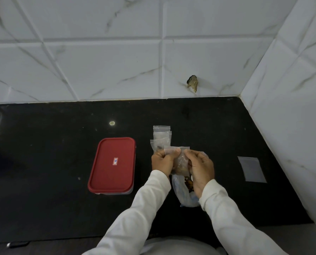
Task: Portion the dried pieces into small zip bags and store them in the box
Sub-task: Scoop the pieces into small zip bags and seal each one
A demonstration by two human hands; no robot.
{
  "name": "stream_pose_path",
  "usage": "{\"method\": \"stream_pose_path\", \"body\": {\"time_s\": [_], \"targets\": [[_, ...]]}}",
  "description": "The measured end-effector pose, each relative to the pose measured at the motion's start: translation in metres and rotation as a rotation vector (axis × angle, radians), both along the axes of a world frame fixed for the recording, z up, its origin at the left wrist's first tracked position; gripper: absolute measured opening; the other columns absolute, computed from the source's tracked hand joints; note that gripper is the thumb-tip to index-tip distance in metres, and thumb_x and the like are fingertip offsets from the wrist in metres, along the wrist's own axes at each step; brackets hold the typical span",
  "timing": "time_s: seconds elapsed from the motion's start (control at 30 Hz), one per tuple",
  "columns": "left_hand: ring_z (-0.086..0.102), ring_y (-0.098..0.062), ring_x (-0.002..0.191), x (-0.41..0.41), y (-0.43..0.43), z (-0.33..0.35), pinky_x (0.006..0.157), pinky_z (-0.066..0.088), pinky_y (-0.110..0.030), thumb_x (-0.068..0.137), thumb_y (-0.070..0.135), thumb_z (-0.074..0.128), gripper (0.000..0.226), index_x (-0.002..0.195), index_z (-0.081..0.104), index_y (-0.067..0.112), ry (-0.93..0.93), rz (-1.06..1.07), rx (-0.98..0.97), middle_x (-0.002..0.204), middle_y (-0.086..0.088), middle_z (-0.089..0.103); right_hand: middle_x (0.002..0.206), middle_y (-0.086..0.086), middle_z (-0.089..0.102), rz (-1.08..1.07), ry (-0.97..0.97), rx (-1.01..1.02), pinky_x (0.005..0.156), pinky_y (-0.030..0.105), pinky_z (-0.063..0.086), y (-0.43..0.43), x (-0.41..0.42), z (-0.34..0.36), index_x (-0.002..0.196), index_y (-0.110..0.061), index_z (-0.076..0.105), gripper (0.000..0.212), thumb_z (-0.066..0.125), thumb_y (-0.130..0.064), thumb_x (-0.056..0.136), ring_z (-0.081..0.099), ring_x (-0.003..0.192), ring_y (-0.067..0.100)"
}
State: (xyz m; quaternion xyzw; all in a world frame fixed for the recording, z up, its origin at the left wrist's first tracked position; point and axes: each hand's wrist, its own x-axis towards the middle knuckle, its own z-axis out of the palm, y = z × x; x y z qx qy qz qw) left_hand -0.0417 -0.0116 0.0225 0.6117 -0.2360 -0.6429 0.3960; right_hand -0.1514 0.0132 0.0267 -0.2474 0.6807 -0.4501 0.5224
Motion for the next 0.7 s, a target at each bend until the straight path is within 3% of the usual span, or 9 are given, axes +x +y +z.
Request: {"method": "stream_pose_path", "body": {"time_s": [0.1,0.2,0.33,0.5,0.63,0.7], "targets": [[0.065,-0.02,0.098,0.0,0.003,-0.004,0.092,0.056,-0.05,0.085,0.022,0.076,0.011,0.094,0.072,0.018,0.019,-0.01,0.004,0.101,-0.001,0.07,0.102,-0.002,0.064,-0.004,-0.003,0.001,0.092,0.048,0.053,-0.002,-0.001,-0.002,0.096,-0.025,0.07,0.016,0.07,-0.036,0.083,0.061,0.1,0.02],[0.062,-0.023,0.1,0.002,0.004,-0.004,0.098,0.052,-0.052,0.088,0.021,0.071,0.003,0.088,0.068,0.022,0.075,0.021,0.026,0.098,0.0,0.066,0.103,-0.003,0.066,0.005,0.028,0.022,0.088,0.047,0.054,-0.003,-0.002,-0.004,0.091,-0.035,0.07,0.034,0.072,-0.057,0.065,0.063,0.099,0.02],[0.059,-0.027,0.1,0.006,-0.001,-0.004,0.1,0.049,-0.054,0.087,0.017,0.071,0.011,0.085,0.062,0.022,0.076,0.082,0.074,0.099,-0.006,0.063,0.1,-0.002,0.066,-0.019,0.013,0.005,0.089,0.045,0.054,-0.003,-0.001,-0.007,0.093,-0.026,0.07,0.013,0.07,-0.035,0.084,0.063,0.098,0.019],[0.063,-0.03,0.108,0.008,0.004,-0.011,0.098,0.051,-0.055,0.087,0.018,0.071,0.002,0.088,0.07,0.02,0.038,0.097,0.041,0.111,-0.008,0.068,0.096,-0.002,0.063,0.025,0.034,-0.015,0.066,0.025,0.042,0.001,0.0,-0.007,0.088,-0.029,0.062,0.006,0.064,-0.033,0.091,0.057,0.088,0.012],[0.065,-0.028,0.105,0.012,0.01,-0.013,0.1,0.05,-0.054,0.089,0.029,0.069,0.011,0.092,0.075,0.019,0.099,0.098,0.018,0.106,-0.007,0.072,0.09,-0.006,0.062,0.034,0.036,-0.044,0.066,0.025,0.046,0.007,-0.001,-0.005,0.086,-0.027,0.064,0.005,0.065,-0.031,0.09,0.059,0.086,0.01],[0.068,-0.029,0.105,0.015,0.01,-0.016,0.099,0.051,-0.053,0.09,0.03,0.068,0.017,0.092,0.077,0.016,0.085,0.097,-0.001,0.104,-0.009,0.075,0.09,-0.007,0.065,0.054,0.069,-0.05,0.073,0.028,0.051,0.005,0.001,-0.007,0.091,-0.024,0.067,0.009,0.065,-0.032,0.09,0.062,0.089,0.012]]}}
